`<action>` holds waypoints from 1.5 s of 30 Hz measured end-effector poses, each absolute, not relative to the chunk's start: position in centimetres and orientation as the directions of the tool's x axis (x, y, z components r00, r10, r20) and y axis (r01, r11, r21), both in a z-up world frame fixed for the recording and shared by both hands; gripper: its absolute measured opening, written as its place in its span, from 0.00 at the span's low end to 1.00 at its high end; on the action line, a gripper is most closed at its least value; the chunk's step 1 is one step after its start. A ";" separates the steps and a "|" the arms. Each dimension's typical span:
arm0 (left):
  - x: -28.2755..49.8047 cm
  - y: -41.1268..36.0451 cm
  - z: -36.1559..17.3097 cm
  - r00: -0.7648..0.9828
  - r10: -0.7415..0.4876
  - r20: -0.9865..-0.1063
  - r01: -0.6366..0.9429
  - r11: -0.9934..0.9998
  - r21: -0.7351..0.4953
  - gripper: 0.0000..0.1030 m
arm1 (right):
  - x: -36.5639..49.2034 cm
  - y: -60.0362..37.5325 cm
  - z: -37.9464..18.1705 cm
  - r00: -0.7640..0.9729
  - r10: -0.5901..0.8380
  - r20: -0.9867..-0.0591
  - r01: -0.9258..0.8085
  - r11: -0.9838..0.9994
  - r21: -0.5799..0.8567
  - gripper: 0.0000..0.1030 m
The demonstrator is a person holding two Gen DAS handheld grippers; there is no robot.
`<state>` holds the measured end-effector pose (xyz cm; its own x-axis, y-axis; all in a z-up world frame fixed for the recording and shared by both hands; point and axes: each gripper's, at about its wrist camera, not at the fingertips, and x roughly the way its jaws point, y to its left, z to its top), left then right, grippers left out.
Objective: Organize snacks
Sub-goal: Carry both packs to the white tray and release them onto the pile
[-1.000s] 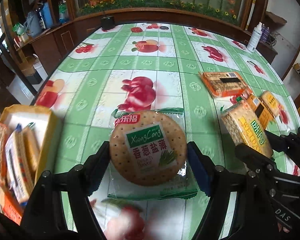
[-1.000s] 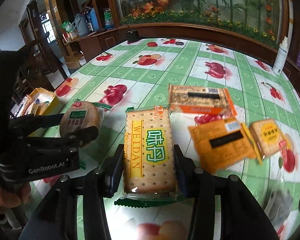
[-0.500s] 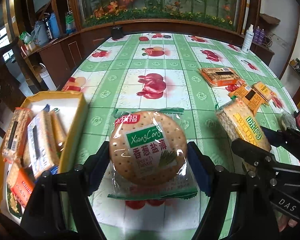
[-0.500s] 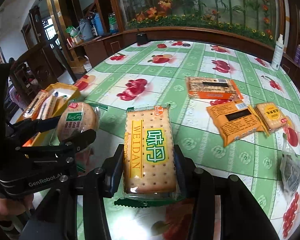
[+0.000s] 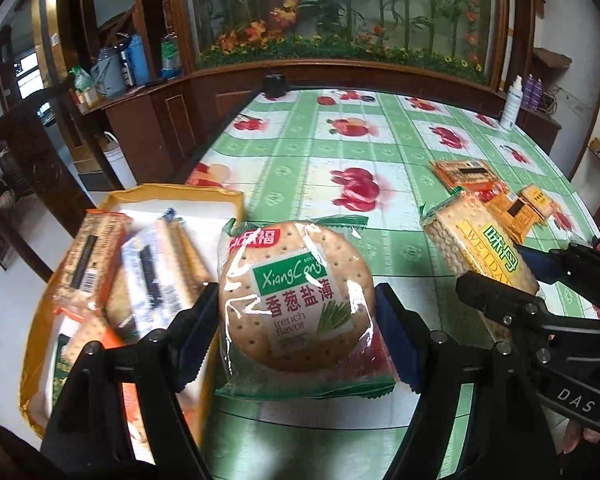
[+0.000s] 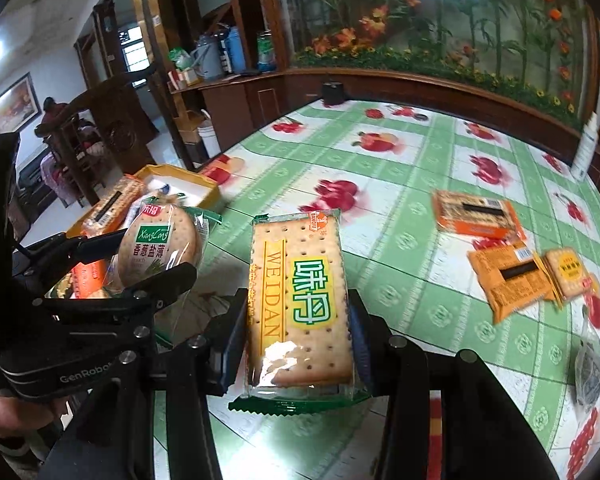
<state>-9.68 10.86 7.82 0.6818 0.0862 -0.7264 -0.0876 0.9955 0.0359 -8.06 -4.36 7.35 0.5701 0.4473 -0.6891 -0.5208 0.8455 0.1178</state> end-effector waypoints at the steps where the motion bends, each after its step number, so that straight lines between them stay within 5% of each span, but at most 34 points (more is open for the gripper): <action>1: -9.8 11.1 8.0 0.685 0.090 -0.723 -0.093 0.995 0.035 0.74 | -8.0 -4.0 7.4 0.568 0.452 -0.688 -0.528 0.841 0.116 0.45; 23: -12.1 18.5 9.7 0.695 0.177 -0.697 -0.224 0.974 0.024 0.74 | -7.8 3.5 8.6 0.510 0.533 -0.676 -0.651 0.752 0.102 0.45; 45: -16.5 27.0 7.1 0.609 0.214 -0.763 -0.345 0.938 -0.013 0.74 | -7.0 13.4 6.6 0.379 0.570 -0.730 -0.766 0.636 0.099 0.45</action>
<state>-16.52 26.98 7.08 0.6095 0.2136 -0.7635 -0.3452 0.9384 -0.0130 -7.00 13.40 6.57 0.3787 0.5695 -0.7295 -0.7657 0.6356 0.0986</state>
